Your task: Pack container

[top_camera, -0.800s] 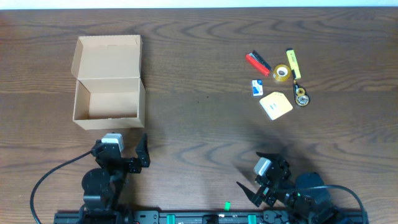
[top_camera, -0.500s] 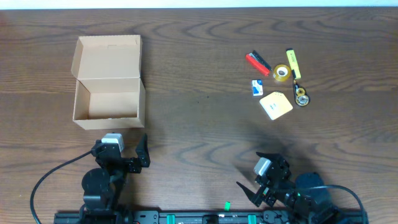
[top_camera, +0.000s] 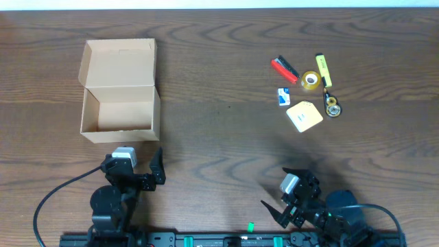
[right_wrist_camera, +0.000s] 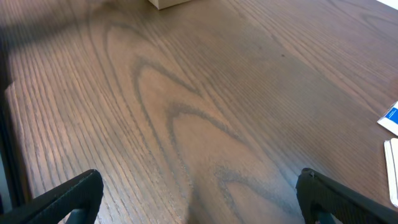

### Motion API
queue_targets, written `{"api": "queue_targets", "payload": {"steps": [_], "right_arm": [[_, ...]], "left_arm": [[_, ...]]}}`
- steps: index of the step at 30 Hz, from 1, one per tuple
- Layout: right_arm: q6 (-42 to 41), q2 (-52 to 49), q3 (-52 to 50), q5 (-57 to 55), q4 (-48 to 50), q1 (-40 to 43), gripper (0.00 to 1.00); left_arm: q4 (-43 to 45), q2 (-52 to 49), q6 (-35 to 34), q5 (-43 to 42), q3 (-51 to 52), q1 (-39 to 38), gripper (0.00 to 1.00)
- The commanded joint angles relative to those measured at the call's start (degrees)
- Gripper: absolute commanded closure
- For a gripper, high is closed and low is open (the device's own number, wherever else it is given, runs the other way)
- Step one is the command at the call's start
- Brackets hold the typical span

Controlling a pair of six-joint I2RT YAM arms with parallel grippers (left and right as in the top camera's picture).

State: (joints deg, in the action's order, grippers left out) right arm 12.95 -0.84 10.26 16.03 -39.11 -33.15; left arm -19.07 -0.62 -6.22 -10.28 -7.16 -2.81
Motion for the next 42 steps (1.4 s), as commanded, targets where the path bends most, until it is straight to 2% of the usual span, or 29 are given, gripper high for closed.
{"api": "queue_targets", "payload": {"steps": [1,29,35,39,42], "right_arm": [[-0.72,0.52,-0.74,-0.17,-0.13,-0.42,0.01],[-0.70,0.52,-0.74,-0.17,-0.13,-0.42,0.01],[-0.70,0.52,-0.74,-0.17,-0.13,-0.42,0.01],[-0.70,0.52,-0.74,-0.17,-0.13,-0.42,0.01],[-0.70,0.52,-0.74,-0.17,-0.13,-0.42,0.01]], "left_arm": [[-0.33,0.37,-0.57,0.39,1.27,-0.22,0.05],[-0.31,0.37,-0.74,0.02,1.27,-0.24,0.05],[2.34,0.37,-9.53,-0.26,0.96,-0.22,0.05],[4.39,0.26,-10.51,-0.26,-1.53,-0.24,0.05],[4.37,-1.53,-8.74,-0.24,-4.79,-0.22,0.05]]}}
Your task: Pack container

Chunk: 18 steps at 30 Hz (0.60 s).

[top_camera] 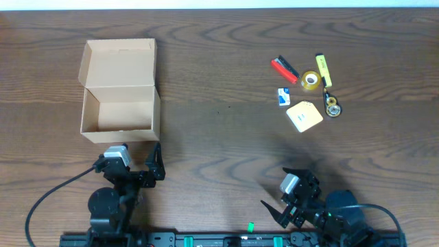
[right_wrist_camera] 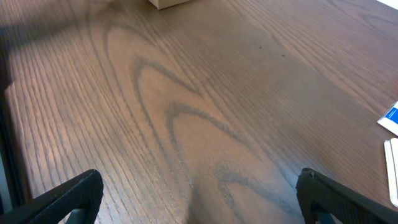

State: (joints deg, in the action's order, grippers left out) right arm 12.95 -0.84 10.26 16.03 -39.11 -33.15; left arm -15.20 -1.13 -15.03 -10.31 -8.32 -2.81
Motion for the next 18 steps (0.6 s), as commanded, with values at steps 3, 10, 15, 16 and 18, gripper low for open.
{"api": "queue_targets", "payload": {"steps": [3,10,15,16,18], "right_arm": [[-0.70,0.52,-0.74,-0.17,-0.13,-0.42,0.01],[-0.70,0.52,-0.74,-0.17,-0.13,-0.42,0.01],[-0.70,0.52,-0.74,-0.17,-0.13,-0.42,0.01],[-0.70,0.52,-0.74,-0.17,-0.13,-0.42,0.01],[-0.70,0.52,-0.74,-0.17,-0.13,-0.42,0.01]], "left_arm": [[0.52,-6.62,4.37,-0.09,-8.33,-0.22,0.05],[0.28,-26.01,11.98,1.40,-19.96,-0.24,0.05],[-2.56,-44.28,19.17,4.35,-33.09,-0.24,0.05],[-3.34,-47.50,19.63,4.90,-35.63,-0.24,0.05],[-5.46,-54.29,19.89,5.35,-40.72,-0.24,0.05]]}}
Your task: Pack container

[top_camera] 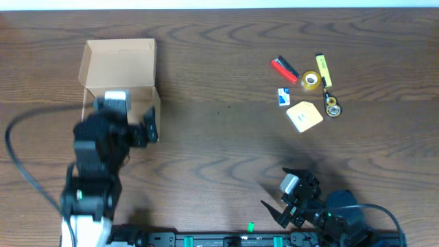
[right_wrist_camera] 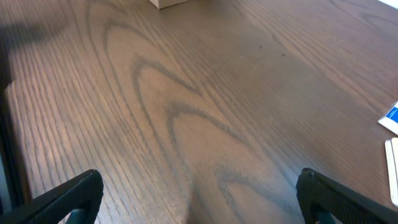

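Note:
An open cardboard box (top_camera: 120, 62) lies at the left, its lid flap folded back. My left gripper (top_camera: 139, 126) hangs over the box's front part; one finger (top_camera: 149, 122) stands far out at the box's right wall, so it reads as open and empty. The other finger is hidden under the wrist. Loose items lie at the right: a red marker (top_camera: 283, 68), a tape roll (top_camera: 310, 80), a yellow highlighter (top_camera: 322, 67), a blue-white card (top_camera: 284, 97), a cream notepad (top_camera: 304, 116). My right gripper (right_wrist_camera: 199, 199) rests open near the front edge, over bare wood.
A small round black-and-yellow item (top_camera: 333, 106) lies beside the notepad. A black cable (top_camera: 20, 171) trails from the left arm toward the front edge. The wood table (top_camera: 219, 137) stretches between box and items. The card's edge (right_wrist_camera: 392, 118) shows at the right wrist view's right side.
My left arm has gone from just in front of the box, low at the table's front, to high over the box's front part. The right arm and the items have not moved.
Both arms first rested at the front edge with grippers open. The left gripper then stood a little closer to the box's front wall. Now it is over the box, while the right arm has stayed where it was throughout.

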### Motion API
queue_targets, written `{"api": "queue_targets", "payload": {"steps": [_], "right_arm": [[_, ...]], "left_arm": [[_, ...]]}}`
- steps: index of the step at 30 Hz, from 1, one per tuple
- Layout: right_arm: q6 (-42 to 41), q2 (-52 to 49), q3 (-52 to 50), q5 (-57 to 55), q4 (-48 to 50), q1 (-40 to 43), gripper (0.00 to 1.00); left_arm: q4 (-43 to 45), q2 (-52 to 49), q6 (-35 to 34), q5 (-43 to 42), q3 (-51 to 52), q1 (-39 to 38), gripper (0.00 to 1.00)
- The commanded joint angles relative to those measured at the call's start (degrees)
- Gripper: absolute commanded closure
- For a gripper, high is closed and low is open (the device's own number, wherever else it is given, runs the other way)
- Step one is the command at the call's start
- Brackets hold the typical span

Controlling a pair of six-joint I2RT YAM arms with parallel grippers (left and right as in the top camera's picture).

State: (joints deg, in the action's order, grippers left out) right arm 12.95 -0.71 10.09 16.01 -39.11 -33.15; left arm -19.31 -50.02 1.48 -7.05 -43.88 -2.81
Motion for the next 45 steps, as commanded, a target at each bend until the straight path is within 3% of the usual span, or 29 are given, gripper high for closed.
{"api": "queue_targets", "payload": {"steps": [1,6,22,23,27,33,36,45], "right_arm": [[-0.70,0.39,-0.57,-0.15,-0.13,-0.42,0.01],[-0.70,0.39,-0.57,-0.15,-0.13,-0.42,0.01],[-0.70,0.39,-0.57,-0.15,-0.13,-0.42,0.01],[-0.70,0.39,-0.57,-0.15,-0.13,-0.42,0.01],[-0.70,0.39,-0.57,-0.15,-0.13,-0.42,0.01],[-0.70,0.39,-0.57,-0.15,-0.13,-0.42,0.01],[-0.70,0.39,-0.57,-0.15,-0.13,-0.42,0.01],[-0.70,0.39,-0.57,-0.15,-0.13,-0.42,0.01]], "left_arm": [[-2.56,-8.37,3.28,2.12,-7.30,-0.24,0.05],[-6.40,-19.30,3.26,-1.92,-13.14,-0.24,0.05],[-7.74,-35.12,1.53,-7.80,-13.14,-0.24,0.05],[-7.50,-35.95,1.53,-7.78,-13.14,-0.24,0.01],[-5.86,-38.36,1.29,-6.05,-13.14,-0.50,0.25],[-5.38,-39.89,0.20,4.94,-13.14,-3.63,0.35],[-4.83,-40.57,-0.11,8.20,-13.14,-5.90,0.52],[-3.89,-40.65,-5.42,10.67,-13.14,-7.52,0.89]]}}
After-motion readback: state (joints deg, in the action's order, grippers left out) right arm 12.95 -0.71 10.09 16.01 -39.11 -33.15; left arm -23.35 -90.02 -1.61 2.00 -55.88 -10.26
